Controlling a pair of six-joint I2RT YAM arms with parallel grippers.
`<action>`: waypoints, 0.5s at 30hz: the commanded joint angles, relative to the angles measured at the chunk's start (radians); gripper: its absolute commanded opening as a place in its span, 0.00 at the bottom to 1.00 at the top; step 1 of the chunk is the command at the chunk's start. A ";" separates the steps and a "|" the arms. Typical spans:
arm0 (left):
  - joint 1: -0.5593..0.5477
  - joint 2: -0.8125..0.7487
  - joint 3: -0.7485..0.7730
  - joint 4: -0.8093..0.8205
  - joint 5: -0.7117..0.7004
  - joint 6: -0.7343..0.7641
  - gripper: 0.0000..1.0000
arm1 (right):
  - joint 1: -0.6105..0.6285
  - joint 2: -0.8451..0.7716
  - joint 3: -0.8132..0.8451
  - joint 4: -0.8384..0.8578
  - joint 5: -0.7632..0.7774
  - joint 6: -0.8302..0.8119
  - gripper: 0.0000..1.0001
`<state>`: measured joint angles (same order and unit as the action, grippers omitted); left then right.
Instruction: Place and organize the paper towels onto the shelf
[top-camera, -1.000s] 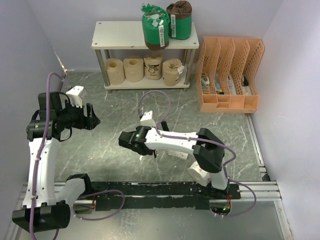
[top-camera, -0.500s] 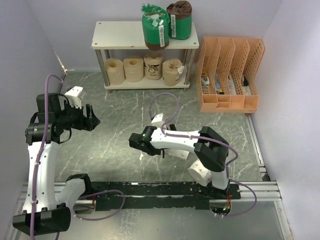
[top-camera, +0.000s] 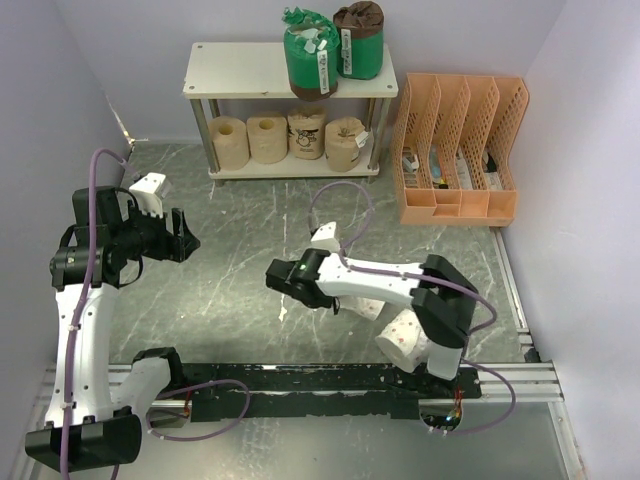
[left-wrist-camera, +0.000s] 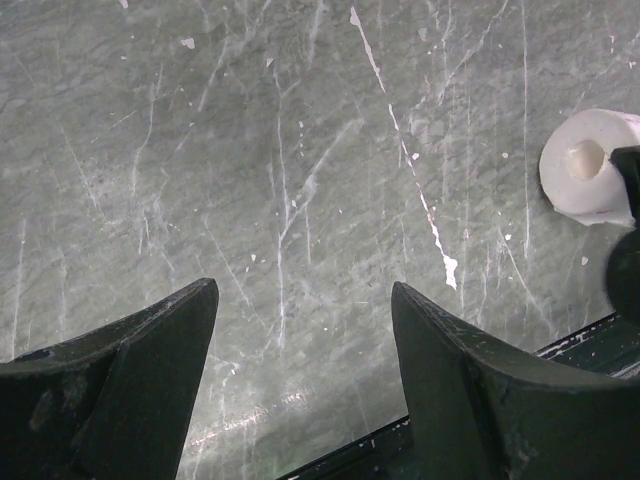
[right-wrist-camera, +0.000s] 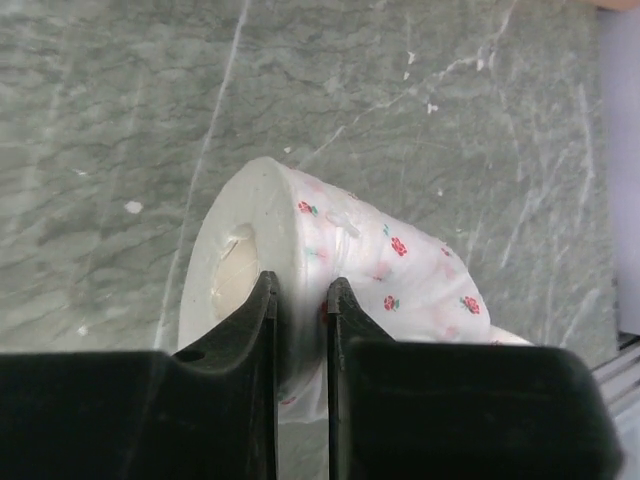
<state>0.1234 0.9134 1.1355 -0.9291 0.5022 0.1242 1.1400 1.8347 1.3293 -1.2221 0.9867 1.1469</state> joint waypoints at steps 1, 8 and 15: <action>0.009 0.002 -0.002 0.020 0.016 0.011 0.81 | 0.028 -0.183 0.007 0.082 -0.047 0.001 0.00; 0.009 0.017 -0.002 0.020 0.014 0.011 0.80 | 0.054 -0.646 -0.257 0.869 -0.165 -0.334 0.00; 0.009 0.025 -0.002 0.021 0.007 0.008 0.81 | -0.012 -0.570 -0.097 1.253 -0.297 -0.631 0.00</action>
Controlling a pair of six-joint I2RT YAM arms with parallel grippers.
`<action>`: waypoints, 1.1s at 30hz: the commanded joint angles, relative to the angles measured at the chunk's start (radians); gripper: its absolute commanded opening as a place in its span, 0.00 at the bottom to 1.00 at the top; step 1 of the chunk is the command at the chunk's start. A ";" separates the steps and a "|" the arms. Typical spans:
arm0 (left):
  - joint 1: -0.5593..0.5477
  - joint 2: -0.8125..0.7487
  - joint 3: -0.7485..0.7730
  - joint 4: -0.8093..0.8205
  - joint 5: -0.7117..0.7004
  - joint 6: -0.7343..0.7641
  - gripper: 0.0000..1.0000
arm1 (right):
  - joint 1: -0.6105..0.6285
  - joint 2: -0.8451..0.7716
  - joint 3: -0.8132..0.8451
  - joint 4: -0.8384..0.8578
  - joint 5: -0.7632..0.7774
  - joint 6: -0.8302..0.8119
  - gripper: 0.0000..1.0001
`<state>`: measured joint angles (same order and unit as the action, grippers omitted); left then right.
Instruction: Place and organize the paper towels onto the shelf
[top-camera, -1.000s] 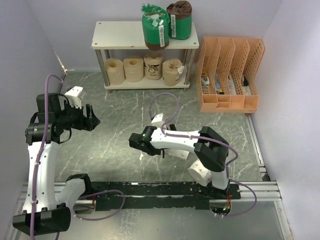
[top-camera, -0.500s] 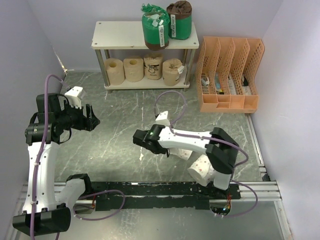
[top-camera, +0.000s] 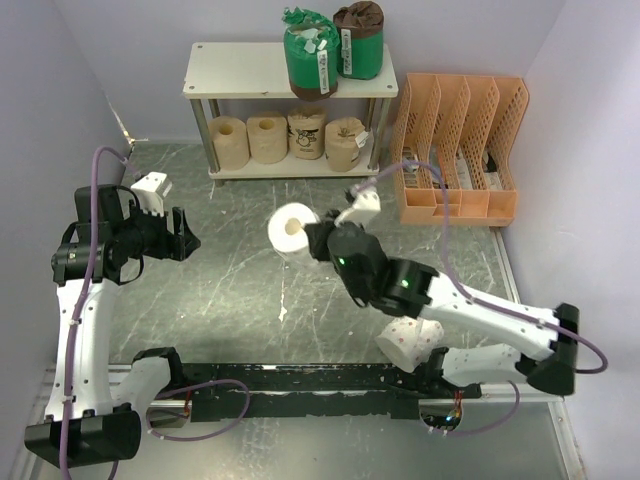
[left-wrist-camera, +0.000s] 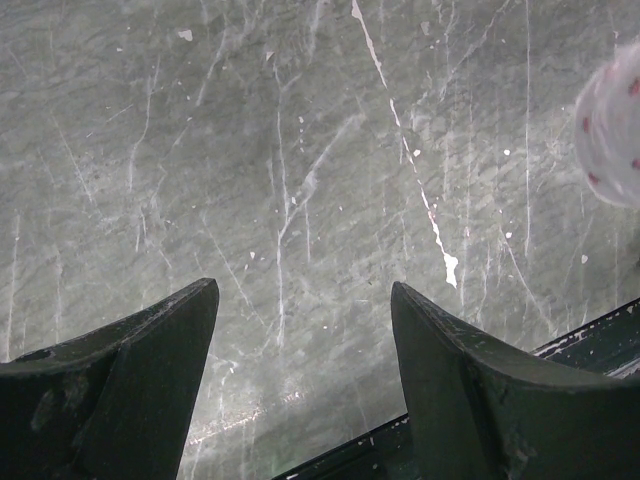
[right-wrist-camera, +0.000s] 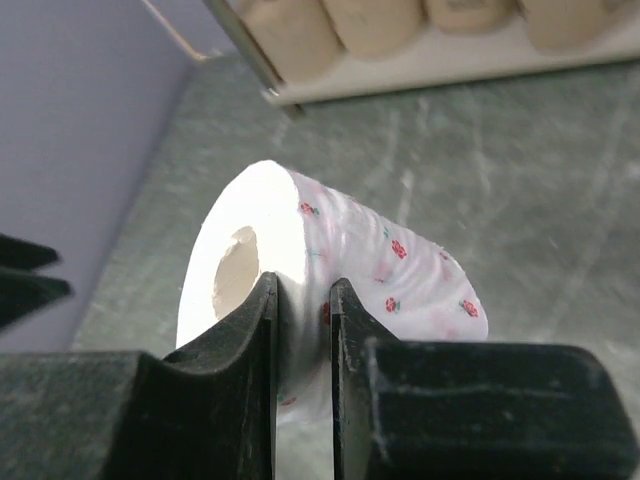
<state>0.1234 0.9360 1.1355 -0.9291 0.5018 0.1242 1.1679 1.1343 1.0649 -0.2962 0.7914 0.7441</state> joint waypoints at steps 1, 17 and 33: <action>0.010 0.005 -0.003 0.020 0.004 0.008 0.81 | -0.061 0.182 0.257 0.324 -0.148 -0.255 0.00; 0.009 -0.013 -0.005 0.025 -0.021 -0.004 0.80 | -0.431 0.930 1.313 0.293 -0.403 -0.074 0.00; 0.010 -0.044 -0.006 0.030 -0.051 -0.015 0.81 | -0.545 1.124 1.472 0.455 -0.323 0.066 0.00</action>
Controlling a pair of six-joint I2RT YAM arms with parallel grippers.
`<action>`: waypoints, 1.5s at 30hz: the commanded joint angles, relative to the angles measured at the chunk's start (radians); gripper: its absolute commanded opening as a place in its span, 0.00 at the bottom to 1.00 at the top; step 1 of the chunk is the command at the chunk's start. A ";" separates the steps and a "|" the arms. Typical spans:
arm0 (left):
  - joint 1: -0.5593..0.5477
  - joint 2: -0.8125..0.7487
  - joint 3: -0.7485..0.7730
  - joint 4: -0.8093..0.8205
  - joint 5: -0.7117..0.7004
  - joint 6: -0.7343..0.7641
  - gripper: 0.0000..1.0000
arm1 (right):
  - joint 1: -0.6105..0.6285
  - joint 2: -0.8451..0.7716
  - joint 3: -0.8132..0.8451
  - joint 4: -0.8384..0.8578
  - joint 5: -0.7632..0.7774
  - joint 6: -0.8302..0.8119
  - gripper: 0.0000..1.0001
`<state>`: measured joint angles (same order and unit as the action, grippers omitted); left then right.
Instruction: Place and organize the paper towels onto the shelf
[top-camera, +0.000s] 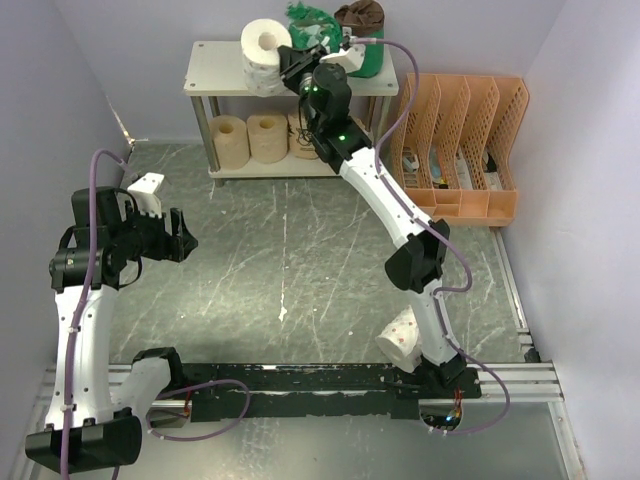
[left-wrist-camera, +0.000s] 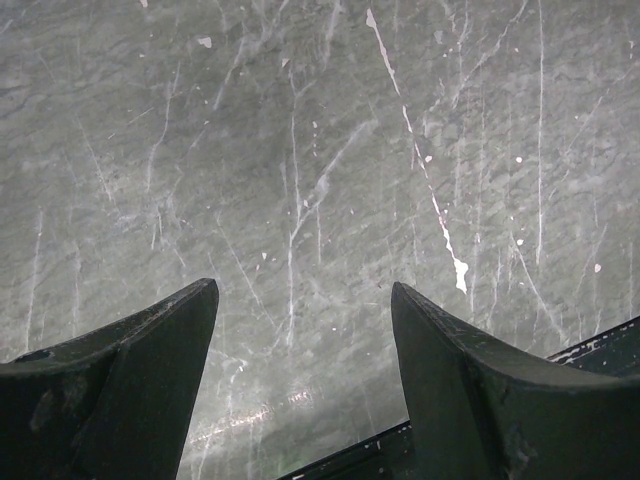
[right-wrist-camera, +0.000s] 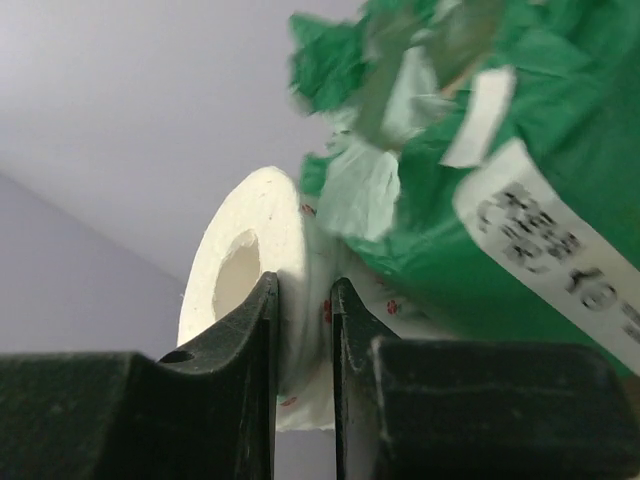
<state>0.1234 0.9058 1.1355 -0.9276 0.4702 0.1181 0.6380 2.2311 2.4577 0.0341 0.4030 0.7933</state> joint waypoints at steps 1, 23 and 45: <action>0.009 -0.013 -0.006 0.029 -0.018 -0.009 0.81 | -0.019 0.041 0.093 0.136 0.071 0.015 0.00; 0.009 0.039 -0.005 0.027 -0.015 -0.007 0.81 | 0.054 -0.115 -0.154 0.344 -0.116 -0.299 1.00; 0.010 0.080 0.001 0.012 0.087 0.034 0.80 | 0.725 -0.811 -0.974 -1.416 0.334 0.034 1.00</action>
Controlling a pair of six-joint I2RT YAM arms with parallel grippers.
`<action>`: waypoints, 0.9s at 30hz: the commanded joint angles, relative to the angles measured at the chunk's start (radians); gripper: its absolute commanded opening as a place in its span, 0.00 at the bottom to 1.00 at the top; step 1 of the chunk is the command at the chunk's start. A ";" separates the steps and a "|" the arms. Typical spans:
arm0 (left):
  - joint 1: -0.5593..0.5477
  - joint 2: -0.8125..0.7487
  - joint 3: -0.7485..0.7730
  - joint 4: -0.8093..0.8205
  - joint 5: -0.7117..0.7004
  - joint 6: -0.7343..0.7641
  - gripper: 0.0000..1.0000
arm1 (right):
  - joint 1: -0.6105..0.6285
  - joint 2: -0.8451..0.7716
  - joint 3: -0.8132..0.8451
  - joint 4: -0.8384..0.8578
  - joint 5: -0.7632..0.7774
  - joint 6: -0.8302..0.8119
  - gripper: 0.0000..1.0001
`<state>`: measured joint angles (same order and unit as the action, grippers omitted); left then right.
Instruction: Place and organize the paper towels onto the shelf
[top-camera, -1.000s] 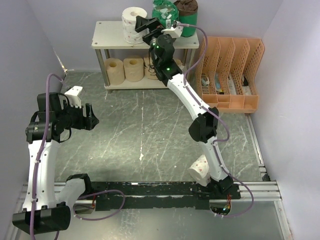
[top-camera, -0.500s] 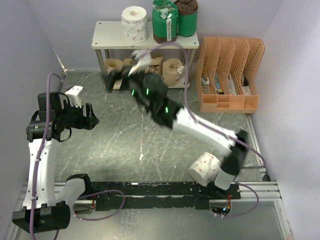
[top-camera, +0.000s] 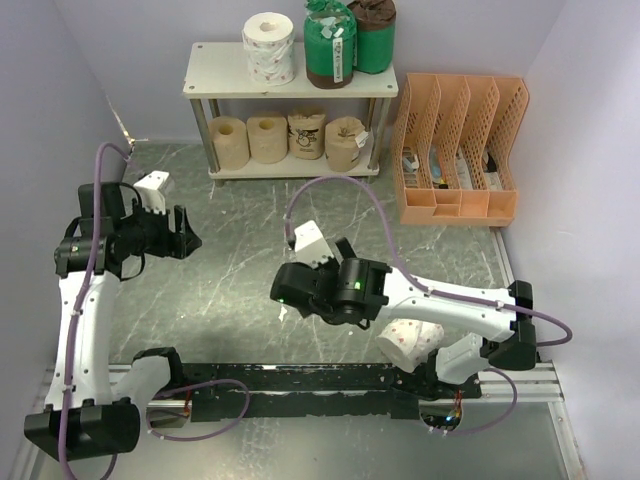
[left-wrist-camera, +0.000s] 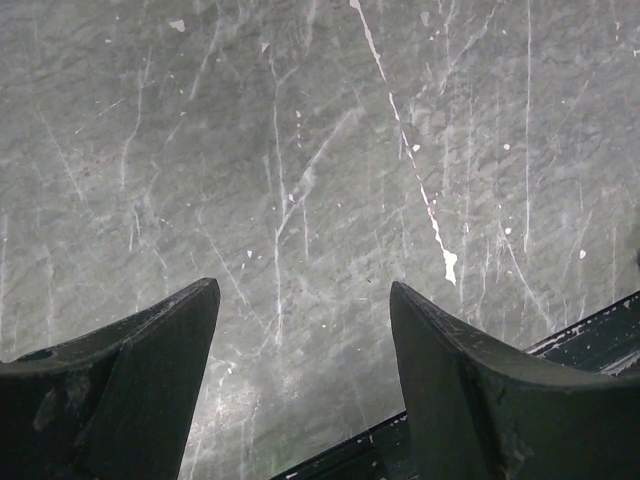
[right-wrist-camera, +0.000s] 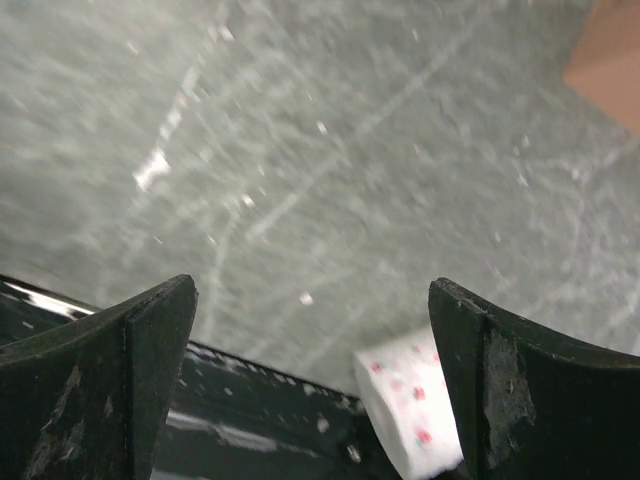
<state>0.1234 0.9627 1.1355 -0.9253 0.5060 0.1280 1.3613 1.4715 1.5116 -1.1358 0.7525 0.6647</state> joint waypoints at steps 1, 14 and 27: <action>0.006 0.033 0.001 0.007 0.069 0.033 0.81 | -0.003 -0.048 -0.041 -0.247 -0.028 0.154 1.00; -0.912 0.226 -0.063 0.207 -0.297 0.138 1.00 | -0.005 -0.578 0.036 0.153 0.566 0.180 1.00; -1.283 0.545 -0.021 0.636 0.017 0.576 0.99 | -0.007 -0.672 0.107 0.193 0.719 -0.017 1.00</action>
<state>-1.1198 1.3922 1.0683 -0.4267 0.3965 0.5430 1.3540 0.7380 1.6070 -0.7238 1.4376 0.5159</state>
